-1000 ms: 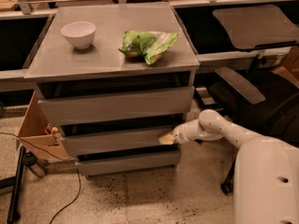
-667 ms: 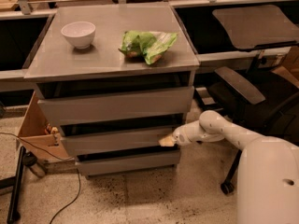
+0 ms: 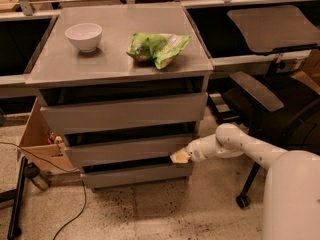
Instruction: Close middle drawer
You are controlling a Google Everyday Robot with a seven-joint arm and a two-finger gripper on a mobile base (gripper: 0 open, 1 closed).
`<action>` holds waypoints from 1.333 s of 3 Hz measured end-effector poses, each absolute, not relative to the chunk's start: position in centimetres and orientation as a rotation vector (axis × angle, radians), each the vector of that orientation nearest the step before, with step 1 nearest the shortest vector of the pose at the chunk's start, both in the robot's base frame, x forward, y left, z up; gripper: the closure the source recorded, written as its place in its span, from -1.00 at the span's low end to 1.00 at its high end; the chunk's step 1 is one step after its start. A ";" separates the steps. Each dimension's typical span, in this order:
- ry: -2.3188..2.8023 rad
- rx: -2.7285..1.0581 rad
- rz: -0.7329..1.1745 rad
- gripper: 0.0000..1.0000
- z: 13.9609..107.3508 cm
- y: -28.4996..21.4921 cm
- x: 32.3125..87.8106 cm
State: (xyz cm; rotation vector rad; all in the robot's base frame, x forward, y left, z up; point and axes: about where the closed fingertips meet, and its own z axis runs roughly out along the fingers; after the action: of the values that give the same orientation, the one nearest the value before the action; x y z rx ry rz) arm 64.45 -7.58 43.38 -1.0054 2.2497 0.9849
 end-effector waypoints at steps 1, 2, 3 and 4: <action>2.250 -1.007 0.986 0.67 43.4 -7.6 64.4; 2.253 -1.008 0.986 0.20 43.3 -7.6 64.2; 2.258 -1.008 0.986 -0.26 43.2 -7.6 64.1; 2.267 -1.007 0.985 -0.73 43.1 -7.7 63.9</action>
Offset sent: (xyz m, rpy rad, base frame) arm -0.0069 -0.0068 -0.0007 -0.0130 0.0086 -0.0033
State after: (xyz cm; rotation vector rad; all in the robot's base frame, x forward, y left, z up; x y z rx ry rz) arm 63.85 -7.69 43.15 -1.0073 2.2672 0.9848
